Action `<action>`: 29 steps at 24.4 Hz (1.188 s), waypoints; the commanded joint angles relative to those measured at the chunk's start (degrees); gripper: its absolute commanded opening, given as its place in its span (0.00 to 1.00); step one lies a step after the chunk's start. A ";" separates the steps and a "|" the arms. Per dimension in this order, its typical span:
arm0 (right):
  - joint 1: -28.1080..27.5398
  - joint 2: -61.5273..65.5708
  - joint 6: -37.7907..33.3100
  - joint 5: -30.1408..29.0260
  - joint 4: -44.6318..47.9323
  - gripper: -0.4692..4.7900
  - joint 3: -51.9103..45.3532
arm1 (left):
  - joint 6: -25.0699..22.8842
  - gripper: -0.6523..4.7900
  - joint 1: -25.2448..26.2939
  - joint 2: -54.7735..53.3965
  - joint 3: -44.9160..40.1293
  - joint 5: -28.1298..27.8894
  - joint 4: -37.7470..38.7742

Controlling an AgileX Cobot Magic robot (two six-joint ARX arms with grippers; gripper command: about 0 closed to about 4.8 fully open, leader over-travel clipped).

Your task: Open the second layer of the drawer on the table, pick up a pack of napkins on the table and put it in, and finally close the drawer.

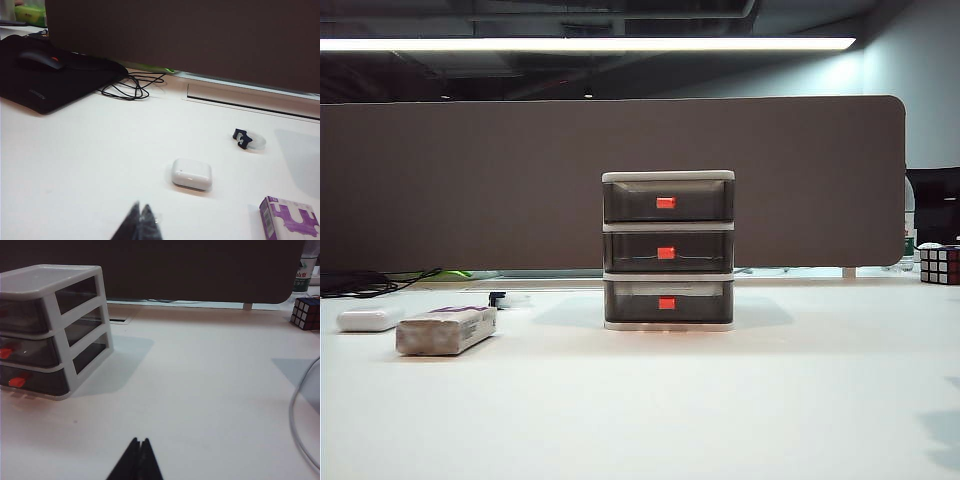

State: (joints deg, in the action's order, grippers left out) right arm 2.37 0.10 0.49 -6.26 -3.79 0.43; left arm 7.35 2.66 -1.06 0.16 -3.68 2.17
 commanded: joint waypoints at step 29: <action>0.39 -0.11 -16.81 -27.34 3.26 0.08 -0.37 | 15.43 0.29 -28.41 -0.61 0.28 16.24 -5.55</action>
State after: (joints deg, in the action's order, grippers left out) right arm 2.70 0.10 -14.72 -33.26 -1.43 0.40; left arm 24.88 -22.96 -1.17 0.19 16.99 -2.48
